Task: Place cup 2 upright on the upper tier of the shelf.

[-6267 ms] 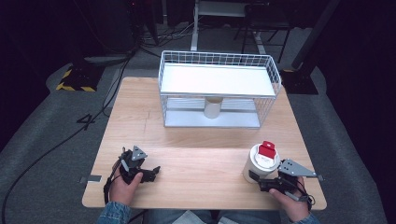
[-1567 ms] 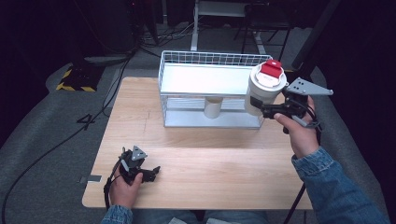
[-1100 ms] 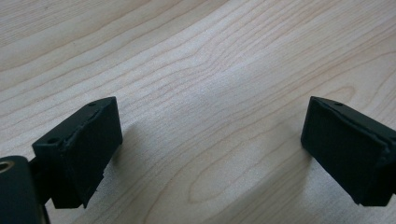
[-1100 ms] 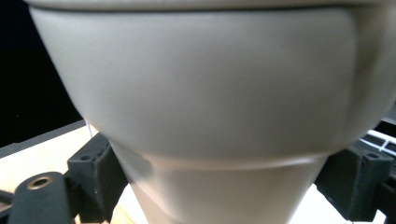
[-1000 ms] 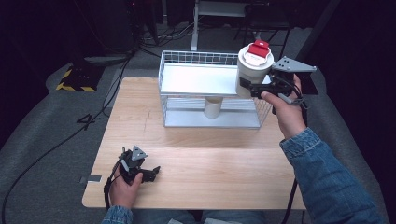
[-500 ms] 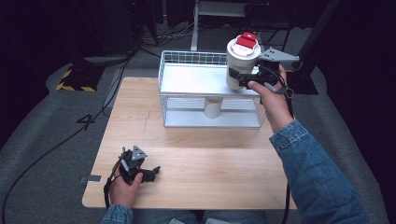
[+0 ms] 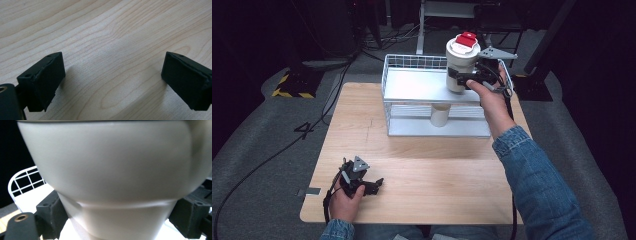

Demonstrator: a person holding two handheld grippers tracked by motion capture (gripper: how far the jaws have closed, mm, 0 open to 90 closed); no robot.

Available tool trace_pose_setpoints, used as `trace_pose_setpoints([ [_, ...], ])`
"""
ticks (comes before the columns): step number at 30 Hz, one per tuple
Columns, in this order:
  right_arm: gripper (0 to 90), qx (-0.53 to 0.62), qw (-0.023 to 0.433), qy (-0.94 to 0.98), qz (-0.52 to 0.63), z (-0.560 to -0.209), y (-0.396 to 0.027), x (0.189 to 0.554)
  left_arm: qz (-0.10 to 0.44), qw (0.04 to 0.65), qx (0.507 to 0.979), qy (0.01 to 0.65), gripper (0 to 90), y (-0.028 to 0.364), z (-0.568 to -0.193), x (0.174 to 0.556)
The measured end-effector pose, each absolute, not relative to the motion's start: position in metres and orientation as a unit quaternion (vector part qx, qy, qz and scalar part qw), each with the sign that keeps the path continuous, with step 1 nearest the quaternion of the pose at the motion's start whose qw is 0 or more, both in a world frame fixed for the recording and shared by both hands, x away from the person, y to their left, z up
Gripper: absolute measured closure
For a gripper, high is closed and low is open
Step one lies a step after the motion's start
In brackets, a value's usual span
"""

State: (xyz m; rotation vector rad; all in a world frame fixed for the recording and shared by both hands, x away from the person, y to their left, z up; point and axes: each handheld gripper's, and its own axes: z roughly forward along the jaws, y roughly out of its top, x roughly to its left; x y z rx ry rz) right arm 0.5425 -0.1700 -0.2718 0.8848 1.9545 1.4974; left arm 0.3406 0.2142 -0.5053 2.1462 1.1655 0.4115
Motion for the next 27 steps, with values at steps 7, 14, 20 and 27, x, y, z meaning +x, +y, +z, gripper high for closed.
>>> trace_pose_setpoints([
  [7, 14.1, 0.341, 0.253, 0.719, 0.55, -0.279, -0.162, 0.551, 0.157, 0.326, 0.819, 0.445, 5.8, 0.214, -0.505, 0.341],
  [14, 14.0, 0.347, 0.247, 0.716, 0.553, -0.285, -0.158, 0.557, 0.158, 0.326, 0.819, 0.445, 5.4, 0.214, -0.506, 0.341],
  [20, 14.0, 0.347, 0.24, 0.716, 0.556, -0.287, -0.153, 0.557, 0.159, 0.325, 0.82, 0.444, 5.3, 0.214, -0.505, 0.341],
  [27, 14.0, 0.348, 0.234, 0.718, 0.556, -0.289, -0.152, 0.558, 0.159, 0.325, 0.82, 0.444, 5.4, 0.214, -0.505, 0.341],
])
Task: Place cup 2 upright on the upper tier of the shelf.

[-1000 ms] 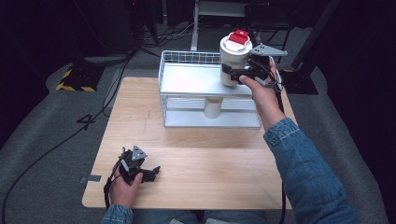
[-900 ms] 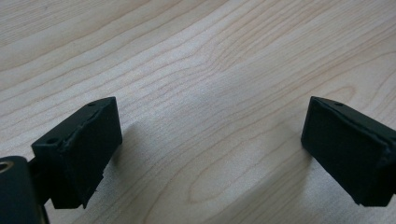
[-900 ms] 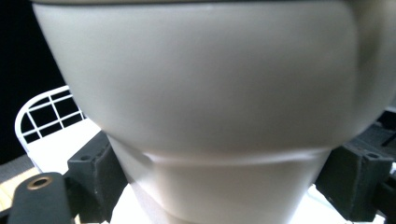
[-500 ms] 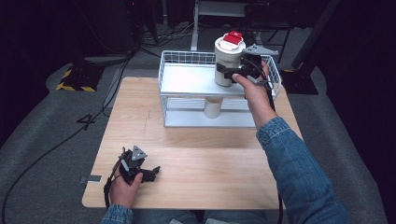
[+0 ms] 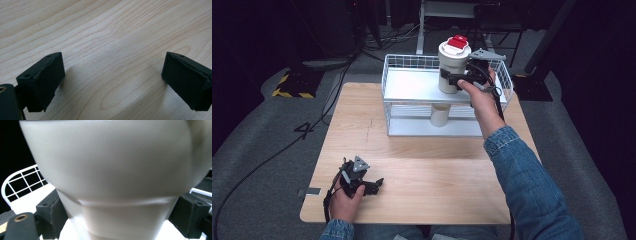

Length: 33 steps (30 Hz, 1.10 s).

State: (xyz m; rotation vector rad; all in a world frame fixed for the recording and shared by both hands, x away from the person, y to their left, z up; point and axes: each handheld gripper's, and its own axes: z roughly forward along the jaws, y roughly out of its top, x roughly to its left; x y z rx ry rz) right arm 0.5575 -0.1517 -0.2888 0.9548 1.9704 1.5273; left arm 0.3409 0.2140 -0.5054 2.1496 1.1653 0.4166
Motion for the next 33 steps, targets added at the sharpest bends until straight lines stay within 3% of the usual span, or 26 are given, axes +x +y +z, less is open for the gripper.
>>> trace_pose_setpoints([
  [14, 13.4, 0.349, 0.221, 0.721, 0.557, -0.2892, -0.1564, 0.5579, 0.158, 0.326, 0.819, 0.446, 5.4, 0.2137, -0.5055, 0.3408],
  [33, 13.0, 0.345, 0.237, 0.728, 0.543, -0.2901, -0.1533, 0.5547, 0.159, 0.326, 0.819, 0.445, 5.3, 0.2138, -0.5056, 0.3409],
])
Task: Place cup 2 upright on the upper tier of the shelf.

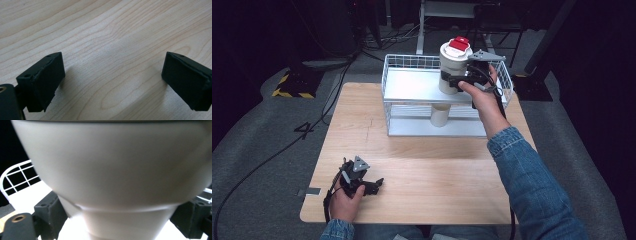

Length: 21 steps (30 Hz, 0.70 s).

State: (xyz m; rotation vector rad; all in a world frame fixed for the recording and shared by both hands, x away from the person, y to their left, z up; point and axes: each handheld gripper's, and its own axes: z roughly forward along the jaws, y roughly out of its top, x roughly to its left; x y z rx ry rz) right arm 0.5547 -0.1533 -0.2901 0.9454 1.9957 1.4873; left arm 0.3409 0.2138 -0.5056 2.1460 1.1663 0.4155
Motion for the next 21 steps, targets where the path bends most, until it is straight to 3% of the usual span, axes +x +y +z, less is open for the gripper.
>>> trace_pose_setpoints([
  [21, 14.1, 0.35, 0.228, 0.735, 0.534, -0.287, -0.168, 0.543, 0.157, 0.325, 0.819, 0.446, 4.3, 0.213, -0.506, 0.342],
])
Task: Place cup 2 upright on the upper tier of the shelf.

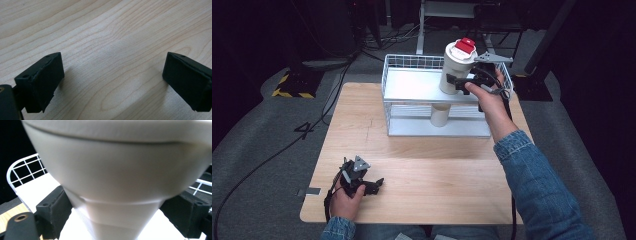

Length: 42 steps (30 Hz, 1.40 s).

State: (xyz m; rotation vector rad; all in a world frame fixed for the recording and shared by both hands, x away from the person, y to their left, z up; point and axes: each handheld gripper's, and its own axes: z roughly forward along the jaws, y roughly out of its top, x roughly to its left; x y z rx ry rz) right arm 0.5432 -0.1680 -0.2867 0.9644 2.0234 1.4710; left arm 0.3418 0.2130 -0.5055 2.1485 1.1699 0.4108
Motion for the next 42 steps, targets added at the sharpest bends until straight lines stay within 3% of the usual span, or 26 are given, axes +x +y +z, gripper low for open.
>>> trace_pose_setpoints([
  [18, 13.1, 0.34, 0.237, 0.749, 0.517, -0.284, -0.164, 0.543, 0.157, 0.324, 0.819, 0.446, 4.3, 0.213, -0.506, 0.342],
  [21, 5.5, 0.342, 0.226, 0.748, 0.522, -0.282, -0.168, 0.542, 0.157, 0.324, 0.819, 0.446, 4.3, 0.213, -0.506, 0.342],
  [26, 5.1, 0.343, 0.222, 0.748, 0.523, -0.28, -0.172, 0.537, 0.157, 0.324, 0.819, 0.446, 4.3, 0.213, -0.506, 0.342],
  [42, 5.3, 0.303, 0.218, 0.76, 0.532, -0.266, -0.204, 0.473, 0.157, 0.324, 0.819, 0.446, 4.3, 0.213, -0.505, 0.342],
])
